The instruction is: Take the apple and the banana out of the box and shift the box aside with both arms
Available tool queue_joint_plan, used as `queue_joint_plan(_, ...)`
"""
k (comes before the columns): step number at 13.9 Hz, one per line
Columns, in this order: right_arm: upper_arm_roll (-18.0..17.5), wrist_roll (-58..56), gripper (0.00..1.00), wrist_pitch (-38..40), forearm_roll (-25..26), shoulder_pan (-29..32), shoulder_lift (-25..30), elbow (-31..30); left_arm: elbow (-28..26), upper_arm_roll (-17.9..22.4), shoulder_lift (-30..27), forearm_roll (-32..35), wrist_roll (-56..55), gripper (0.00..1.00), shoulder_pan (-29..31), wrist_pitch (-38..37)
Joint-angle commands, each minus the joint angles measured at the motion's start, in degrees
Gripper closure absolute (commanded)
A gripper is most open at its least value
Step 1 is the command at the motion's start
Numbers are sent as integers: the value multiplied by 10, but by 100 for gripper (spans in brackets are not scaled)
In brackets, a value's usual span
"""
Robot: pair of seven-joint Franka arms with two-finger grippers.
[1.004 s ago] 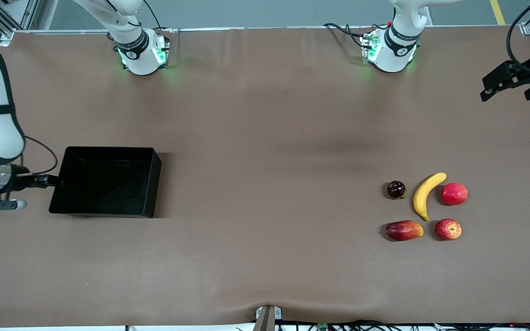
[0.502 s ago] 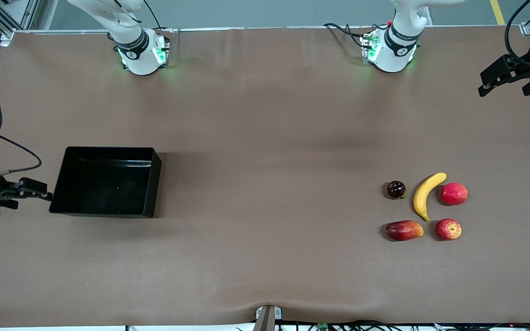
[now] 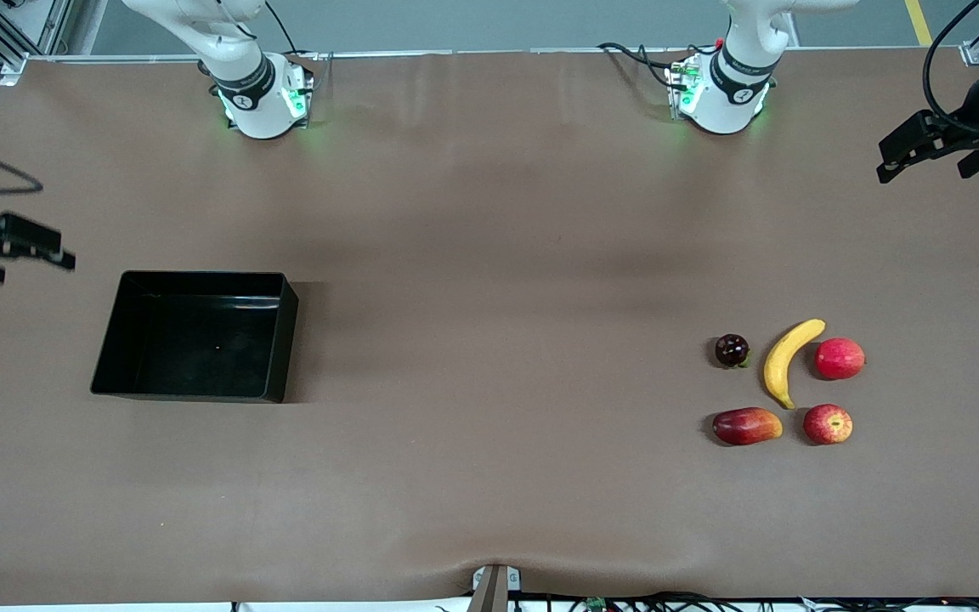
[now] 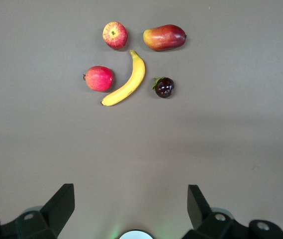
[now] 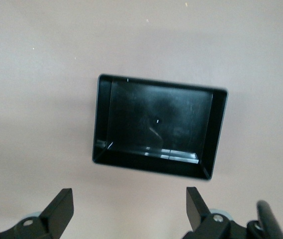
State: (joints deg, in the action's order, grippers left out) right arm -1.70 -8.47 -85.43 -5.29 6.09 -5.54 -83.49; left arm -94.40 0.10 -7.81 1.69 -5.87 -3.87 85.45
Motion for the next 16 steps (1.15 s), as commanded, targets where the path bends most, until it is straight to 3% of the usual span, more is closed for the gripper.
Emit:
queue_joint_plan(1, -1, 40, 0, -19, 43, -18, 91, -111, -24, -7, -12, 14, -13, 0, -3, 10)
queue_joint_plan(3, -3, 40, 0, -33, 49, -29, 98, -123, -47, -20, -33, 14, -17, 0, -3, 38)
queue_joint_plan(6, -3, 47, 0, -35, 52, -82, 102, -115, -29, -20, -26, 14, -12, 0, -2, 38)
queue_joint_plan(10, 3, 41, 0, -30, 52, -68, 71, -50, -15, -14, -18, 14, -7, 0, -1, 30)
queue_joint_plan(16, 0, 40, 0, -13, 44, -62, 65, -50, -1, -13, -12, 13, -11, 0, -1, -2)
